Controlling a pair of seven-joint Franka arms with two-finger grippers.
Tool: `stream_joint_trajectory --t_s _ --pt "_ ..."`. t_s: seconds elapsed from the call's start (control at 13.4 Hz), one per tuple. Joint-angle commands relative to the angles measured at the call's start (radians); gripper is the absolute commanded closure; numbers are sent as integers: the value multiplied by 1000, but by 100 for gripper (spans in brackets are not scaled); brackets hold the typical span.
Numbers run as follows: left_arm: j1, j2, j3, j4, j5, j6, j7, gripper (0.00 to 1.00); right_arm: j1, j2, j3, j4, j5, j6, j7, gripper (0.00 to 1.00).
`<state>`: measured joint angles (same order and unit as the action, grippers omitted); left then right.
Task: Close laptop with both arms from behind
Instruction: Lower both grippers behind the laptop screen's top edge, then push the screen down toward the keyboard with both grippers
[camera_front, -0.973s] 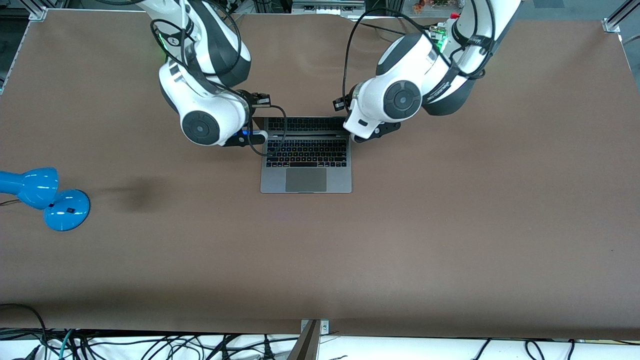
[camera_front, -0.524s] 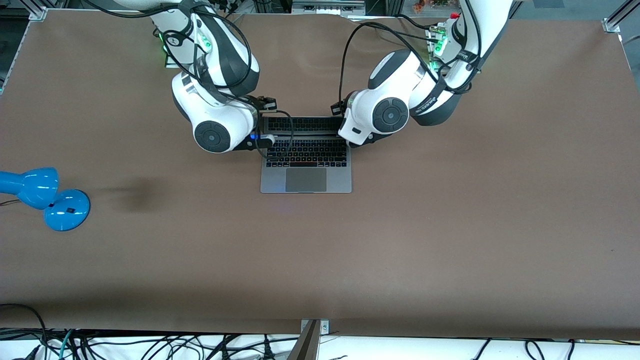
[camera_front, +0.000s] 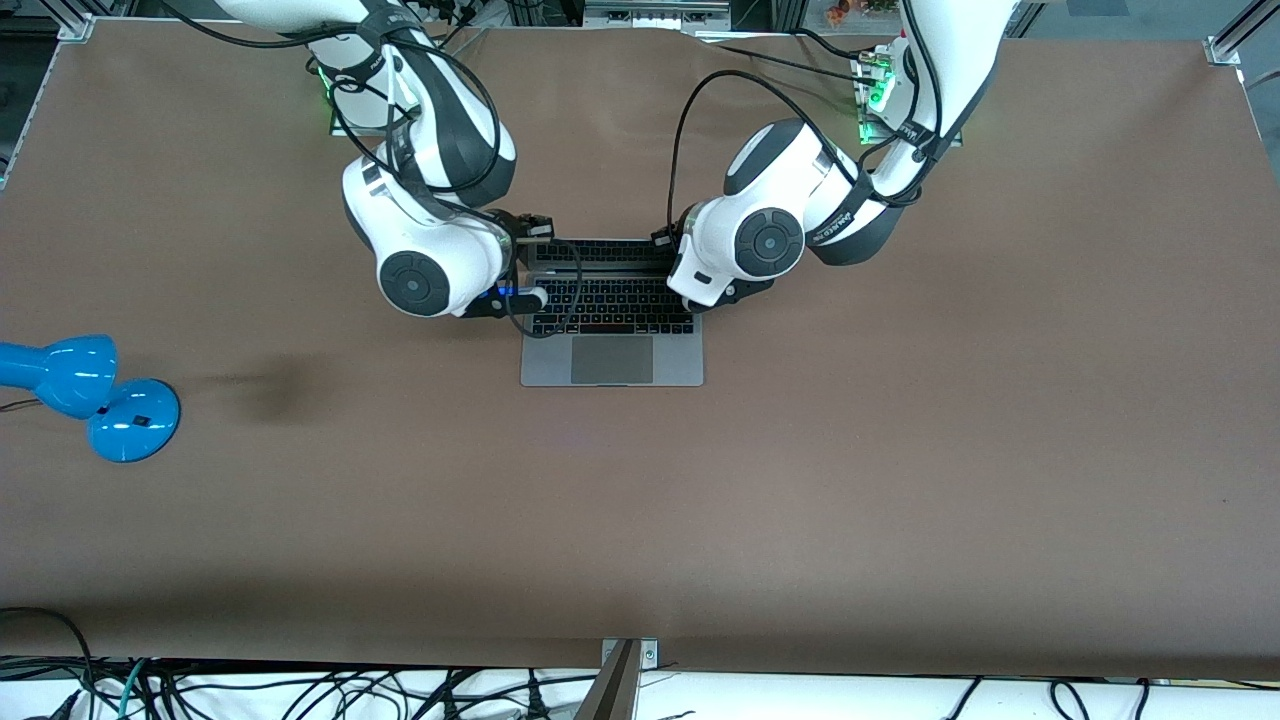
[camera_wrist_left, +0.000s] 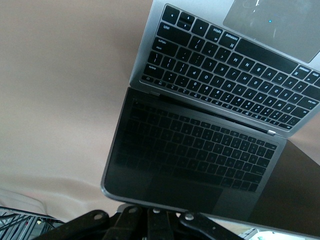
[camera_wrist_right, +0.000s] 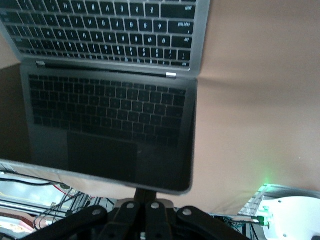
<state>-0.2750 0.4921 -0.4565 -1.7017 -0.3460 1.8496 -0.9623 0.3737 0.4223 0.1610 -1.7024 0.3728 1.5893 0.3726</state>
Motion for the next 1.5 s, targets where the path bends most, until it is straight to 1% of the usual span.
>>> stream_joint_trajectory --t_s 0.0,0.15,0.52,0.67,0.82,0.97,1.42 --pt "-7 28 13 28 30 13 11 100 5 -4 -29 9 11 24 -20 98" --pt "-3 42 19 55 29 13 19 100 5 -4 -37 10 12 50 -20 98" --pt "-6 115 61 143 28 11 22 100 4 -2 -47 12 14 135 -23 97" --pt "-3 131 64 149 30 13 25 100 2 -2 -49 12 11 176 -59 97" --pt "-7 151 71 172 79 11 24 100 -1 6 -58 12 12 216 -101 97" --pt "-7 167 73 188 84 11 24 100 -2 25 -70 12 14 241 -124 97" --pt "-6 191 85 195 87 14 25 100 1 67 -70 15 15 316 -143 97"
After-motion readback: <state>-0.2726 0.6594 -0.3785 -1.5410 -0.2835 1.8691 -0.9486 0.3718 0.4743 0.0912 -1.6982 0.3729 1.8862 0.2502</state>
